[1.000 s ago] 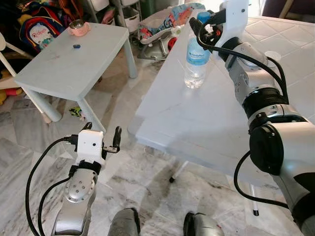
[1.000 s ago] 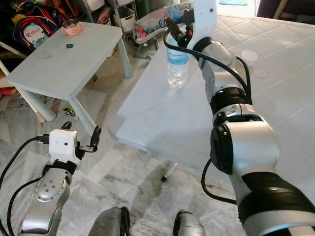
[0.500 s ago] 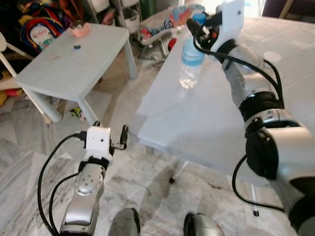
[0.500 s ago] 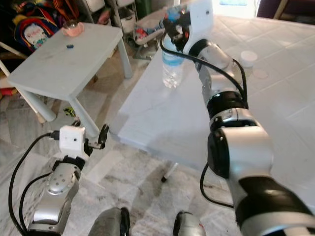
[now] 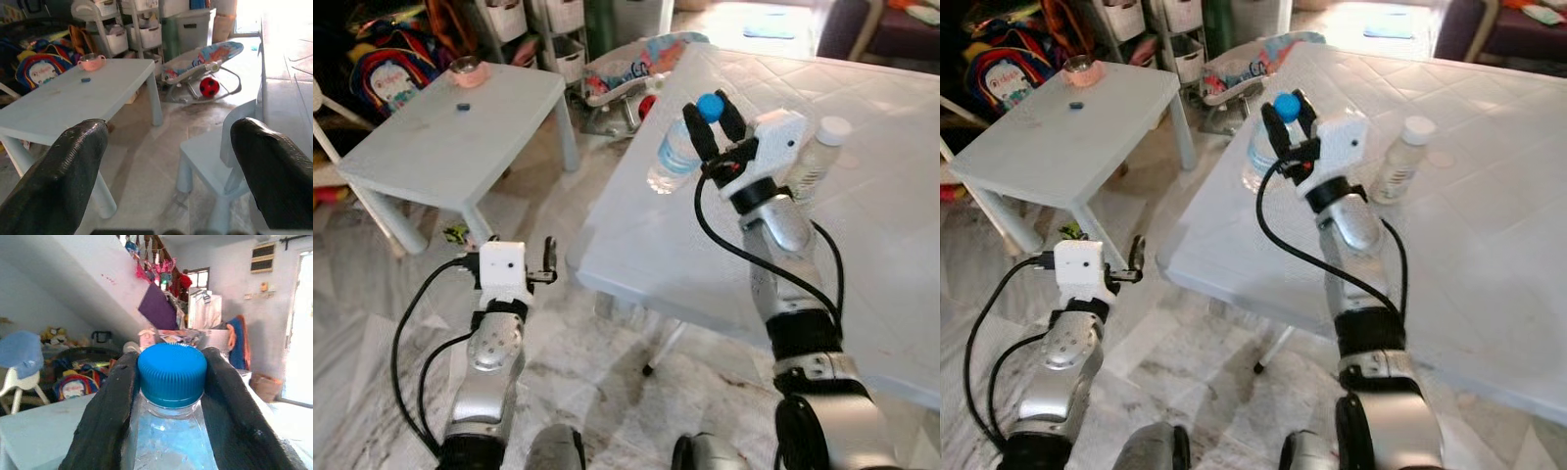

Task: Restocking fridge

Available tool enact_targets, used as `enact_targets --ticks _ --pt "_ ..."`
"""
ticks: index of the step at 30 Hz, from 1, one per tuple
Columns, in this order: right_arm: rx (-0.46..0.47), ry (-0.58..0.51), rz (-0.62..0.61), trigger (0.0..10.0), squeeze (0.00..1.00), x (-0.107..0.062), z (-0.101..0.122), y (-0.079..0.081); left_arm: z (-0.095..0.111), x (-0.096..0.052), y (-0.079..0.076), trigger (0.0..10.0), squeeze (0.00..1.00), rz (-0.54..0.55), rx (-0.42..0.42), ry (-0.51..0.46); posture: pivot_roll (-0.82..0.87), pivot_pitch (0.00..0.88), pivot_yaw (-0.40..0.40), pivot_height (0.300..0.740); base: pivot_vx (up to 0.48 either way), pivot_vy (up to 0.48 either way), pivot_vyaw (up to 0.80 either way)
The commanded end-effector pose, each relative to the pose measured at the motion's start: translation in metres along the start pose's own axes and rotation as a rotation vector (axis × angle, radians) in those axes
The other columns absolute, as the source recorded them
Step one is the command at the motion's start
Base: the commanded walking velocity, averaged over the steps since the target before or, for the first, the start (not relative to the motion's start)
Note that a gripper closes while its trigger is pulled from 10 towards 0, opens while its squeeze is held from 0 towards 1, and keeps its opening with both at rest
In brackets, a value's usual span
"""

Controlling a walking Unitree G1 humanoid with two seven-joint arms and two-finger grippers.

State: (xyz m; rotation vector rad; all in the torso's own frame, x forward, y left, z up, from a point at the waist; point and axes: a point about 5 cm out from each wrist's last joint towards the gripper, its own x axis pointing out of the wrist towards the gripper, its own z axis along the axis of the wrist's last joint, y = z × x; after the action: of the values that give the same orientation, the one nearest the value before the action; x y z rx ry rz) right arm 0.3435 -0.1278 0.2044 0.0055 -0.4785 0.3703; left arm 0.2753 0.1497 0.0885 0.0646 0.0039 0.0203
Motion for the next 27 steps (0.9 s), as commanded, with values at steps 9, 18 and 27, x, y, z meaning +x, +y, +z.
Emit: enact_targets --ticks 9,18,27 --pt "-0.089 -0.080 0.061 10.0 0.00 0.007 0.026 0.016 -0.001 0.009 0.005 10.0 0.00 0.043 0.004 -0.009 0.06 0.000 0.031 0.740 -0.341 0.000 0.00" --pt "-0.062 -0.082 0.083 10.0 0.00 0.014 0.030 0.021 -0.004 0.006 0.003 10.0 0.00 0.054 -0.006 -0.004 0.07 0.000 0.020 0.740 -0.480 0.000 0.00" --pt "-0.008 -0.022 0.072 10.0 0.00 0.003 0.018 0.021 -0.006 0.007 0.007 10.0 0.00 0.068 0.004 -0.004 0.06 0.000 0.019 0.740 -0.480 0.000 0.00"
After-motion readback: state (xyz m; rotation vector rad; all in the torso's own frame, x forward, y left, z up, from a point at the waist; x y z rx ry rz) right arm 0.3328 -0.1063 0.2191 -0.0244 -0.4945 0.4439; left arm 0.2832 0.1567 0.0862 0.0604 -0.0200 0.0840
